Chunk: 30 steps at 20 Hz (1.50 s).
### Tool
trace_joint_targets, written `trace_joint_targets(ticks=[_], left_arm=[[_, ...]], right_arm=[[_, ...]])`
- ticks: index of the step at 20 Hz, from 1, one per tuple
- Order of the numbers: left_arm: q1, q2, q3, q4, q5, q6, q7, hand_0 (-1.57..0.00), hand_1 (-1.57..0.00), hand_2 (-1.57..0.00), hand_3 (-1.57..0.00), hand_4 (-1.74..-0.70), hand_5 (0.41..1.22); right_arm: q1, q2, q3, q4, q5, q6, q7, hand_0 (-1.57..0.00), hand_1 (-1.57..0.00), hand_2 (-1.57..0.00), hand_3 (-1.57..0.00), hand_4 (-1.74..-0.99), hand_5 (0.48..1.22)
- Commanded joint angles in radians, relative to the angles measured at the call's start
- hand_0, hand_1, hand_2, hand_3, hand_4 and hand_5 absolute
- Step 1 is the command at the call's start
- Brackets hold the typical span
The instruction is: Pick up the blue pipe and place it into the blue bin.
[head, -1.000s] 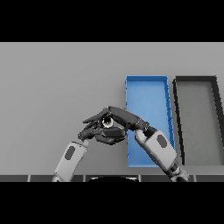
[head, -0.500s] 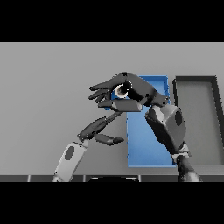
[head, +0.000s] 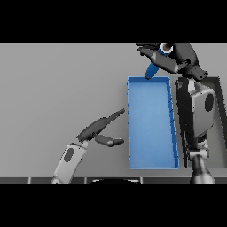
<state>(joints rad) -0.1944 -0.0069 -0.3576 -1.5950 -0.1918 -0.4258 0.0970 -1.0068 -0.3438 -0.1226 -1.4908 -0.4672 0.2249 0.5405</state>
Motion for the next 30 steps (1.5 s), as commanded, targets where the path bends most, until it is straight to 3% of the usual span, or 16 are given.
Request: trace_joint_targets(ticks=[1, 7, 10, 14, 17, 18, 22, 23, 24, 26, 27, 30], left_arm=[[0.0, 0.003, 0.0, -0.001, -0.002, 0.0, 0.0, 0.0, 0.0, 0.0, 0.0, -0.87, 0.413], [0.025, 0.009, -0.003, -0.006, 0.002, -0.006, -0.001, 0.0, 0.0, 0.0, 0.0, -0.87, 0.421], [0.04, -0.002, -0.011, -0.002, 0.001, 0.0, -0.022, 0.0, 0.0, 0.0, 0.0, -0.88, 0.423], [0.038, -0.005, -0.014, -0.026, 0.007, 0.0, 0.008, 0.0, 0.0, 0.0, 0.0, -0.88, 0.427], [0.052, 0.003, -0.015, -0.029, 0.011, -0.006, 0.002, 0.0, 0.0, 0.0, 0.0, -0.89, 0.422], [0.05, 0.008, -0.013, -0.035, 0.01, -0.004, 0.0, 0.0, 0.0, 0.0, 0.0, -0.89, 0.42], [0.049, 0.002, -0.019, -0.03, 0.001, 0.001, 0.004, 0.0, 0.0, 0.0, 0.0, -0.88, 0.421], [0.053, -0.005, -0.025, -0.039, 0.0, 0.004, 0.006, 0.0, 0.0, 0.0, 0.0, -0.88, 0.421], [0.053, 0.0, -0.025, -0.041, 0.001, 0.001, 0.004, 0.0, 0.0, 0.0, 0.0, -0.88, 0.422], [0.045, 0.005, -0.017, -0.029, 0.001, -0.001, 0.006, 0.0, 0.0, 0.0, 0.0, -0.88, 0.425], [0.044, 0.006, -0.016, -0.033, 0.003, -0.002, 0.012, 0.0, 0.0, 0.0, 0.0, -0.88, 0.427], [0.052, 0.007, -0.015, -0.039, 0.01, -0.002, 0.011, 0.0, 0.0, 0.0, 0.0, -0.88, 0.429]], right_arm=[[0.028, -0.008, -0.015, 0.007, 0.001, 0.001, 0.005, -1.57, -1.57, -1.57, -1.57, -1.741, 1.221], [0.254, 0.001, -0.045, -0.064, 0.028, -0.013, 0.069, -1.57, -1.57, -1.57, -1.57, -1.741, 1.221], [0.387, -0.013, -0.017, -0.097, 0.046, -0.045, 0.069, -1.57, -1.57, -1.57, -1.57, -1.741, 1.221], [0.525, -0.09, 0.107, -0.128, 0.022, -0.194, 0.069, -1.57, -1.57, -1.57, -1.57, -1.741, 1.221], [0.595, -0.201, 0.249, -0.139, -0.026, -0.352, 0.069, -1.57, -1.57, -1.57, -1.52, -1.741, 1.221], [0.604, -0.229, 0.289, -0.141, -0.037, -0.391, 0.069, -1.57, -1.57, -1.57, -1.26, -1.741, 1.221], [0.608, -0.359, 0.482, -0.09, -0.106, -0.545, 0.069, -1.57, -1.55, -1.57, -0.85, -1.741, 1.221], [0.58, -0.397, 0.539, -0.062, -0.159, -0.58, 0.069, -1.46, -1.34, -1.34, -0.79, -1.678, 1.221], [0.558, -0.427, 0.581, -0.043, -0.19, -0.591, 0.069, -1.17, -1.07, -1.07, -0.63, -1.592, 1.221], [0.511, -0.489, 0.69, -0.019, -0.269, -0.621, 0.069, -0.75, -0.68, -0.68, -0.4, -1.413, 1.221], [0.484, -0.522, 0.756, -0.01, -0.308, -0.608, 0.069, -0.6, -0.55, -0.55, -0.32, -1.337, 1.221], [0.385, -0.602, 0.907, 0.001, -0.347, -0.542, 0.062, -0.31, -0.28, -0.28, -0.16, -1.175, 1.084]])
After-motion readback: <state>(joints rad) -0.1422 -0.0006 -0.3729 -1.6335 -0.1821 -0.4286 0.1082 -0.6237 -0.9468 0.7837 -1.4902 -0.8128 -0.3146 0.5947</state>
